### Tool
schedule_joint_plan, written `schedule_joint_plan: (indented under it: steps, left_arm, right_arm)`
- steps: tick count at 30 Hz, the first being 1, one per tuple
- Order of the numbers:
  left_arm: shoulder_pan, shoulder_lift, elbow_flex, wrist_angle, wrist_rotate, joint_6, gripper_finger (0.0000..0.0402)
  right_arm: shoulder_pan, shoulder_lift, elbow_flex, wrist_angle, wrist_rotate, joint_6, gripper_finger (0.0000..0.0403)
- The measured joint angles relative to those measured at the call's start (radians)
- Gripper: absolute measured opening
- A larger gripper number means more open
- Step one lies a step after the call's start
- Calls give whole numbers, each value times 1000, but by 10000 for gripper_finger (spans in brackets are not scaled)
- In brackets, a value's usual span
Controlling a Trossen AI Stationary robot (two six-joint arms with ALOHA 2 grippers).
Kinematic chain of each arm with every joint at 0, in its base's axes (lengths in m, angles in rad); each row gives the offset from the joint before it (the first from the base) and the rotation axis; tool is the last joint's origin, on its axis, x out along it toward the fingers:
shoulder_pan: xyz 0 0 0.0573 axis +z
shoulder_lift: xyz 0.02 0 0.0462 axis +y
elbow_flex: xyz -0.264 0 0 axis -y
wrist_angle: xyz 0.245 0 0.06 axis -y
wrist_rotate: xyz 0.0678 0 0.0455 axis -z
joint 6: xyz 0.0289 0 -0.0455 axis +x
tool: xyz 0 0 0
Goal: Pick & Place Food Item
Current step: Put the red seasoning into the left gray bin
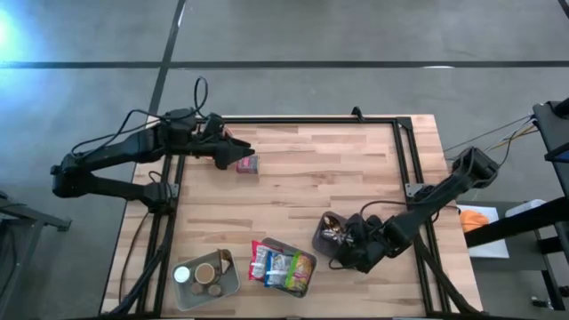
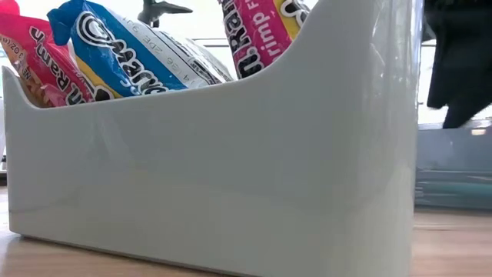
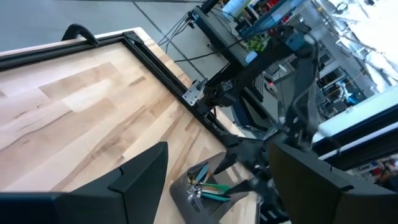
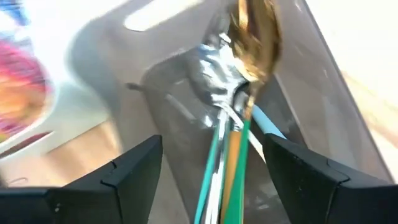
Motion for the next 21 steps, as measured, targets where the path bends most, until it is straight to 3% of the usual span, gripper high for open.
schedule_joint_plan:
  steps: [8,16,21]
  left_arm:
    - [1,88,56,-162,7,149,277]
    - [7,238,146,-264,-18,544,277]
    - [17,313,166,-290,-18,640,286]
  right_arm:
    - [0,-78,117,-88,58,-299,274]
    - [-20,-114,267,-315,216,-383,274]
    - [-23,-120,306,-332,269,-406,274]
